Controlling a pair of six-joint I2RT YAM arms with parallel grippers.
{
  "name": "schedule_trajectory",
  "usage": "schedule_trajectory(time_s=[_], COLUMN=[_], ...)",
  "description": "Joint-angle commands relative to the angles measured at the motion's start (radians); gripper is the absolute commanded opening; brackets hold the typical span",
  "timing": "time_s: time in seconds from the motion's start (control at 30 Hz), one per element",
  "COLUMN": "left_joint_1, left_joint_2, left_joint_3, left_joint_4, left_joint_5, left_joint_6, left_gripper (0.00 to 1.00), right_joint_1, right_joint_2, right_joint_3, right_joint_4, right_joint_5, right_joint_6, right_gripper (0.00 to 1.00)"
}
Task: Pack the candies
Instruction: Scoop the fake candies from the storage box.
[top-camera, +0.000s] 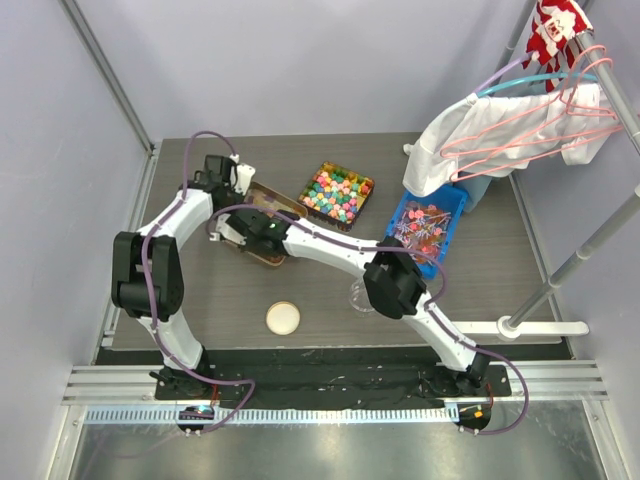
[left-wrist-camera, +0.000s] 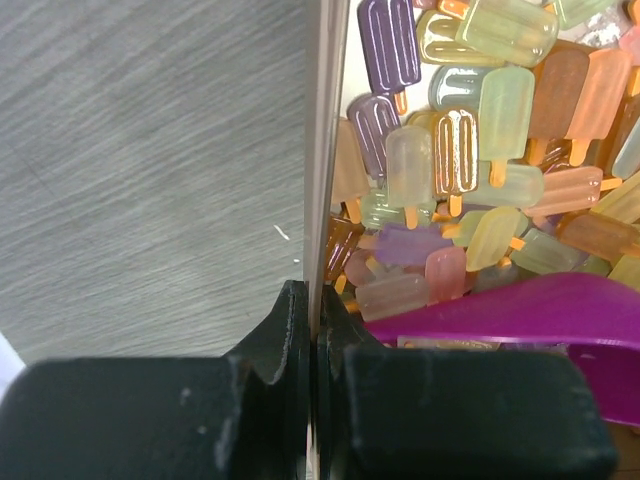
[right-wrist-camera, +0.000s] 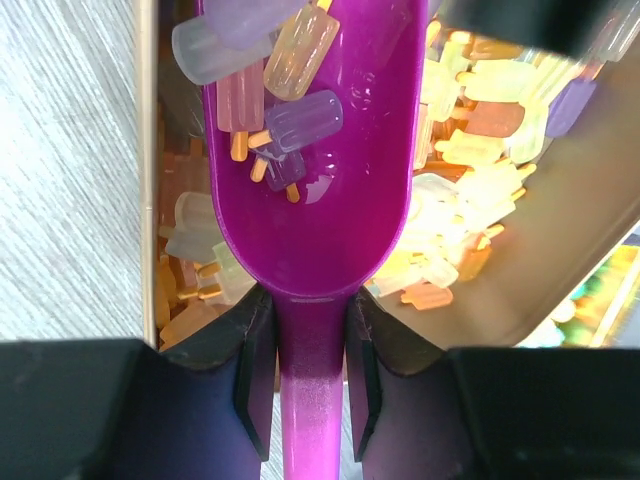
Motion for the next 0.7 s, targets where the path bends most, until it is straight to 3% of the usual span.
schedule_trajectory(time_s=[0.0,0.17,0.67], left_joint_1=[-0.011,-0.009,-0.001], left_joint_2=[-0.081,-0.068,-0.034], left_joint_3=[-0.004,-0.011,0.001], left_joint_4=[0.062,0.066,0.095], left_joint_5=[0.077,0.067,0.055], left_joint_6=[-0.037,-0.028,-0.023], left_gripper=[0.0,0.0,0.0], right_joint_1=[-0.05,-0.1,-0.204], right_joint_2=[-0.089,-0.152,-0.253], right_joint_3=[-0.053,-0.067,-0.099], right_joint_4=[0.073,0.023,-0.033], right_joint_5=[-0.153,-0.231,-0.222], right_joint_6=[0.092,0.072,0.02], right_gripper=[0.01,0.01,0.01])
